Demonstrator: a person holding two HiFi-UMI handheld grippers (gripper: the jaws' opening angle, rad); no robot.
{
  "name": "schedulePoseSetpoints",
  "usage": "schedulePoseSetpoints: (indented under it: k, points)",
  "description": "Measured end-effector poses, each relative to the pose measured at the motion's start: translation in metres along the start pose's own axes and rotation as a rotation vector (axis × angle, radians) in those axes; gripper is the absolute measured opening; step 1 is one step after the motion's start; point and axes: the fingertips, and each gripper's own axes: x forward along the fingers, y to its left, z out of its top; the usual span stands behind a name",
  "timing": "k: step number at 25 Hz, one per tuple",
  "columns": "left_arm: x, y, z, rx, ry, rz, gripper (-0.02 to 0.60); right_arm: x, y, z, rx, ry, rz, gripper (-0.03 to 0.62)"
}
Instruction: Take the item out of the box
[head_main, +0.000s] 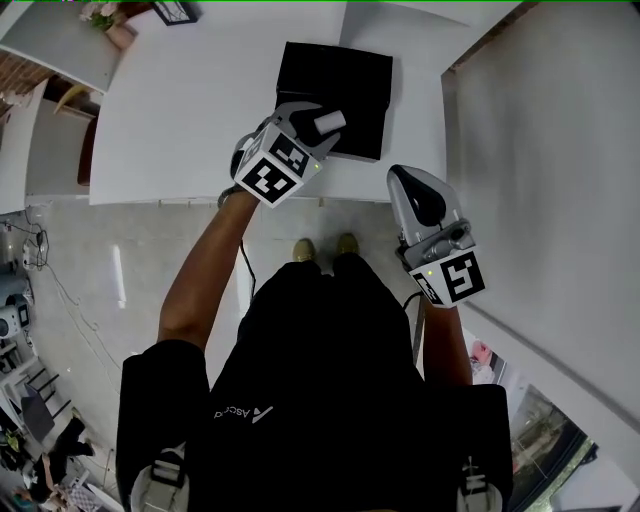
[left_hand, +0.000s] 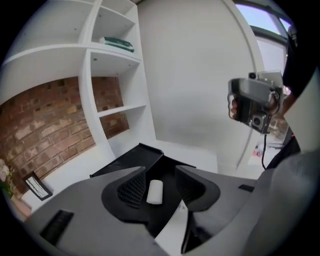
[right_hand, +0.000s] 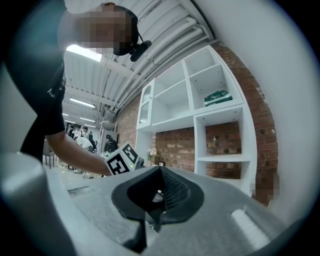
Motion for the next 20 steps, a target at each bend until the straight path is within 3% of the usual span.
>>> schedulePoseSetpoints:
  k: [11, 20]
  points:
    - [0.085, 0.001, -0.059, 0.089, 0.426, -0.104, 0.209, -0.011, -0.046, -0.010, 0.035, 0.000, 0.020, 0.000]
    - [0.116, 0.003, -0.082, 0.097, 0.538, -0.142, 0.208, -0.023, -0.071, -0.021, 0.071, -0.002, -0.022, 0.000]
